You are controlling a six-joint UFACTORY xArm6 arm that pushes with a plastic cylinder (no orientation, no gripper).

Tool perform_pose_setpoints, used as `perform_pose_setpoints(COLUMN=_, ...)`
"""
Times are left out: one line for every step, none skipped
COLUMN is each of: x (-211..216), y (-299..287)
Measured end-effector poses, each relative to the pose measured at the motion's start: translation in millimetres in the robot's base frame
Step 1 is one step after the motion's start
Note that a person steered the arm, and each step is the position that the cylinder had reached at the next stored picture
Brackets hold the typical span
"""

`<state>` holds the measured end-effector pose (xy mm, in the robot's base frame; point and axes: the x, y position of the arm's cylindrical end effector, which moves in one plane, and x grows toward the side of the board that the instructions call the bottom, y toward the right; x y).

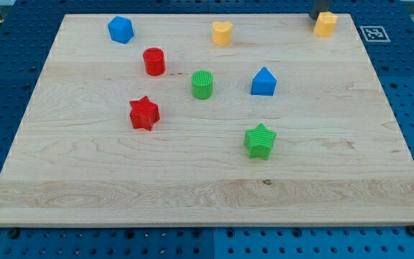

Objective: Move your arm above the green circle

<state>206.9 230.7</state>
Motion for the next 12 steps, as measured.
perform_pose_setpoints(x=24, y=7)
perform_pose_setpoints(x=24, y=6)
perform_pose_setpoints(x=22, y=-35)
perform_pose_setpoints(x=24, y=-77)
perform_pose_setpoints(x=24, y=-79)
perform_pose_setpoints(x=50, y=-79)
perform_pose_setpoints(x=96, y=-91)
perform_pose_setpoints(x=121, y=-102)
perform_pose_setpoints(x=134, y=-139)
perform_pose_setpoints(x=134, y=-192)
perform_pose_setpoints(x=134, y=-240)
perform_pose_setpoints(x=134, y=-279)
